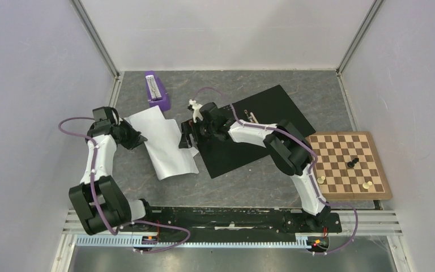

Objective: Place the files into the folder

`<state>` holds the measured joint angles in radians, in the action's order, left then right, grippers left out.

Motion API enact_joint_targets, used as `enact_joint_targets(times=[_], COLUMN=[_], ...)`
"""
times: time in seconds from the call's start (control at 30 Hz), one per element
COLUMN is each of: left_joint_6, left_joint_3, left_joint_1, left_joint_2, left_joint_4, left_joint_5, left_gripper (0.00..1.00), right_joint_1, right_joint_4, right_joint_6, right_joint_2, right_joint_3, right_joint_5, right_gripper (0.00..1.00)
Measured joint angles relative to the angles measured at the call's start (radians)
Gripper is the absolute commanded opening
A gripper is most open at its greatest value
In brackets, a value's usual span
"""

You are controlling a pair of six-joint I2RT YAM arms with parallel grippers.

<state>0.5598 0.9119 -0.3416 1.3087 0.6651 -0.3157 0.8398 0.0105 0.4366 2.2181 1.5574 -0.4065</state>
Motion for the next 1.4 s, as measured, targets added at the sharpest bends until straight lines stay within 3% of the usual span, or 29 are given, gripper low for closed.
enact_joint_targets(times=[0.23, 0.83, 1.03, 1.4], left_joint_6=[0.000, 0.011, 0.038, 0.121], left_joint_3=[0.013, 0.090, 0.110, 0.191], left_joint_1=[0.026, 0.045, 0.065, 0.161], left_joint_2=[-0.092, -0.260, -0.293, -0.263], left_joint_4=[-0.009, -0.005, -0.005, -0.077], left_joint_5=[-0.090, -0.241, -0.298, -0.435], left_gripper=[0.02, 0.02, 0.02, 0.02], right_joint_1=[-0.107, -0.182, -0.243, -0.369], right_joint_4=[0.035, 0.171, 0.348, 0.814], right_joint_6=[0.045, 0.061, 0.141, 0.448], right_joint_2=[-0.150, -0.166, -0.166, -0.169], right_joint_3=[-0.127, -0.162, -0.174, -0.309], right_joint_5=[-0.013, -0.198, -0.283, -0.394], right_gripper=[0.98, 0.98, 0.98, 0.98])
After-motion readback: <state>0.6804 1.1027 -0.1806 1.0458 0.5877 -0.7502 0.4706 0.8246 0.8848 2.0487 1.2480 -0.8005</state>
